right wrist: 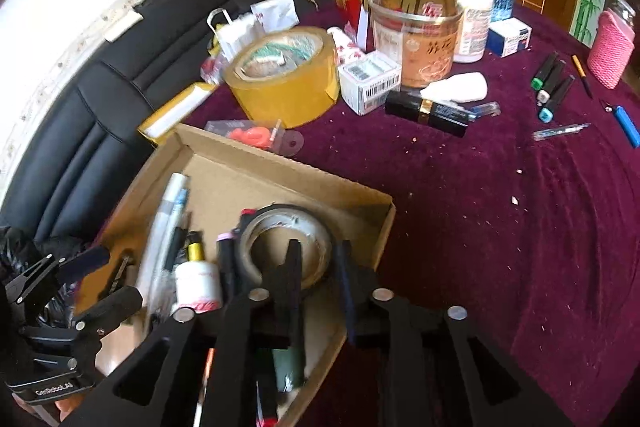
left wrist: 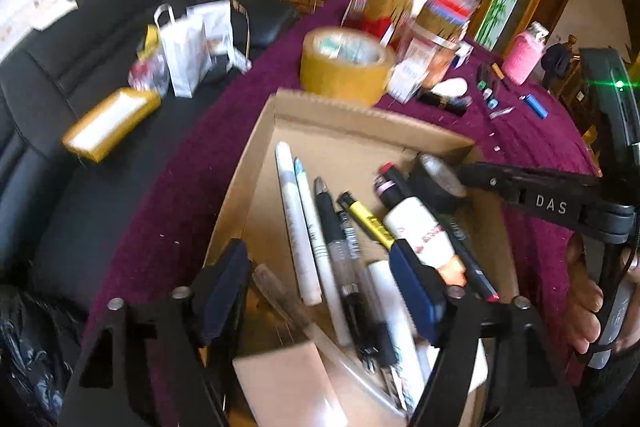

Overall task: Organize rigid objects
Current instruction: 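Open both grippers in the tray and lift them away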

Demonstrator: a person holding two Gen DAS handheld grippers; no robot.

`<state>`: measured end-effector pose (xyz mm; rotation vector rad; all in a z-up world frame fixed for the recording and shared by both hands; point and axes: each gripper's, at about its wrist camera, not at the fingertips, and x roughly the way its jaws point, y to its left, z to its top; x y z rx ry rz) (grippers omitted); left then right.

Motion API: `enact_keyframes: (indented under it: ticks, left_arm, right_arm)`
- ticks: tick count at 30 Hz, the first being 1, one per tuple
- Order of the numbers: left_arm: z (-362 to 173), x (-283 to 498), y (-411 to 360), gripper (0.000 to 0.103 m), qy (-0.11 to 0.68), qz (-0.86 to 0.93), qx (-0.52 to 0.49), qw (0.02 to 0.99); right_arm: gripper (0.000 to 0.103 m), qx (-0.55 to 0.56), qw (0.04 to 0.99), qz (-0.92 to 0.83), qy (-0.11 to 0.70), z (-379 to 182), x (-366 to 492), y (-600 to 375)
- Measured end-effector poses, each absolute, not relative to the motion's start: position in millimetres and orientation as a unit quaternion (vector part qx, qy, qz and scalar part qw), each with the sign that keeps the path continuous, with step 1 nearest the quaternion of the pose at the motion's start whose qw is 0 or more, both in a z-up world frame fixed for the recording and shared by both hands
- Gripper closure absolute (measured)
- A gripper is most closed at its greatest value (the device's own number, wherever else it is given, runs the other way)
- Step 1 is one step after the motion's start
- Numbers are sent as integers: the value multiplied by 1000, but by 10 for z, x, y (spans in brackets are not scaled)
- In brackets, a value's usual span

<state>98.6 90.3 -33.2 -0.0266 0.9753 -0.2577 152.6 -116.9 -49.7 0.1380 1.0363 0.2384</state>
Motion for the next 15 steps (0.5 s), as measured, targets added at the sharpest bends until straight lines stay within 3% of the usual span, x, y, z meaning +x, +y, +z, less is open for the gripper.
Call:
enact_keyframes:
  ticks: [5,10,15]
  left_arm:
    - [-184,558,798,17,432,-79,0,898]
    - [-191,112,609,16,411,-46,22,910]
    - [-249,-99,506,13,415,-37,32,908]
  right_arm:
    - [52,110,870,164,452,-339,961,-1235]
    - [45,148,865,182,444,-360,322,-1162]
    - [44,154,870,157,440,-297,-112,-1176]
